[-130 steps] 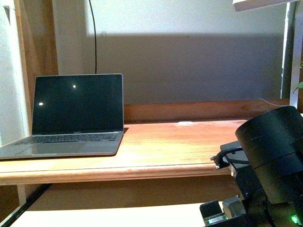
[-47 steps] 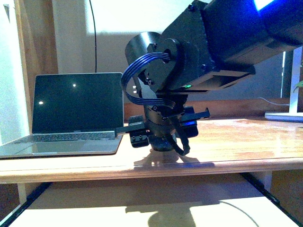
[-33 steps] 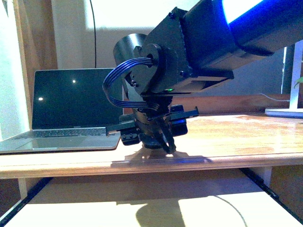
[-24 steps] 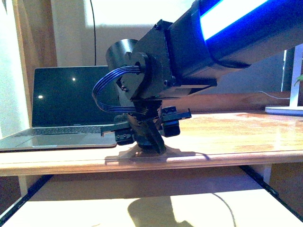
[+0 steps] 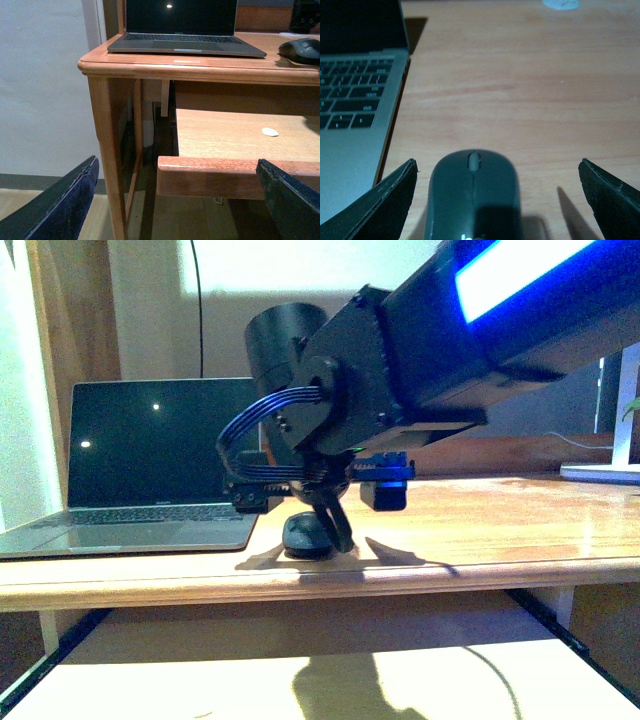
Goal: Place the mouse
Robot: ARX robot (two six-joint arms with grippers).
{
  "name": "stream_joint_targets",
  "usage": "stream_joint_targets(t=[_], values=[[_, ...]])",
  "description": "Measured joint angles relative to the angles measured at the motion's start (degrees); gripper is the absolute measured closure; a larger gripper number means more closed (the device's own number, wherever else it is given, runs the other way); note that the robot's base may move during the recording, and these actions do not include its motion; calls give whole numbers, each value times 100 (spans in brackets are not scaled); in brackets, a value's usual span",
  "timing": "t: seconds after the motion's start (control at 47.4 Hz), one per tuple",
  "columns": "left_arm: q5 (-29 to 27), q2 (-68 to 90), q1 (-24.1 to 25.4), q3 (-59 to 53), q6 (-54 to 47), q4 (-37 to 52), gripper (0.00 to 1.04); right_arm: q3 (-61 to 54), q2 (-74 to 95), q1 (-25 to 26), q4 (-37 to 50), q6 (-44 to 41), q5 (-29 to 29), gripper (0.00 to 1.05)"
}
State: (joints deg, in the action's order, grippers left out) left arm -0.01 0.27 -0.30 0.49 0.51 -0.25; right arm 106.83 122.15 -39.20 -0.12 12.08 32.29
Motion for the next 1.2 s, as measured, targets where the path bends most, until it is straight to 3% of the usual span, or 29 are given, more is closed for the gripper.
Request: stream_joint_targets(t=[0.253, 0.507, 0.845, 1.014, 1.204], values=[[-2, 0, 0, 0, 0, 0, 8, -2387, -2157, 546, 1226, 44, -1040, 7], [0, 0, 0, 0, 0, 0, 8, -5438, -4041, 1285, 2166, 9, -3008, 7], [-2, 0, 0, 0, 0, 0, 8, -8275, -6188, 2446, 2577, -286, -5298, 7], [0, 0, 0, 0, 0, 0, 8, -8992, -6850, 2603, 2208, -627, -5904, 7], [-2, 0, 0, 0, 0, 0, 8, -9315, -6688, 2317, 2164, -1204, -5619, 7]])
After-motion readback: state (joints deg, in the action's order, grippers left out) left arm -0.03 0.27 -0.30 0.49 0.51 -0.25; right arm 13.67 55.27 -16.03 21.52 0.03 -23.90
